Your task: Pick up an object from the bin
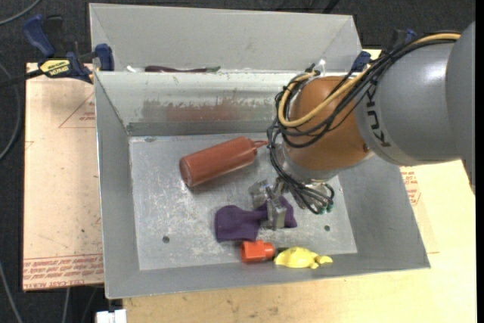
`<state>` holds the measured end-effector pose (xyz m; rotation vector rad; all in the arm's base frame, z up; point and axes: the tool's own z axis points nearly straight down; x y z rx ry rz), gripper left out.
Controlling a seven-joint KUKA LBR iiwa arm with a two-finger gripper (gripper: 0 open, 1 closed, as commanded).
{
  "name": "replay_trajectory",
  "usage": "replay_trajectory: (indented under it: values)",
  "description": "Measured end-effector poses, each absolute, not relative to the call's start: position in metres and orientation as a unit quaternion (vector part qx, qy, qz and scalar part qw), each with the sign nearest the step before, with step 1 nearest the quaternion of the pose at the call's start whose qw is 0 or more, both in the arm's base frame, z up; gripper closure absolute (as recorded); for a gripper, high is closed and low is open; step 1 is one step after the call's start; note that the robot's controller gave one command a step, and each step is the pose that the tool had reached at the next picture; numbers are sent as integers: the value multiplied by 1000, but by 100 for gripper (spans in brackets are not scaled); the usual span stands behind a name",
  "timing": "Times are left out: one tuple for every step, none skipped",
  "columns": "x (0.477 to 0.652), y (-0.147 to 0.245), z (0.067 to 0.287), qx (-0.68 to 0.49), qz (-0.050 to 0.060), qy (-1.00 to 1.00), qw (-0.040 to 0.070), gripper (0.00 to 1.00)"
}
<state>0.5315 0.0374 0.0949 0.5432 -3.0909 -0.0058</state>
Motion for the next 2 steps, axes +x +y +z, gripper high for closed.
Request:
replay_trajectory:
  values:
    - [534, 38, 113, 173, -1, -985, -4, 100]
    - [533, 38, 127, 173, -2, -985, -1, 100]
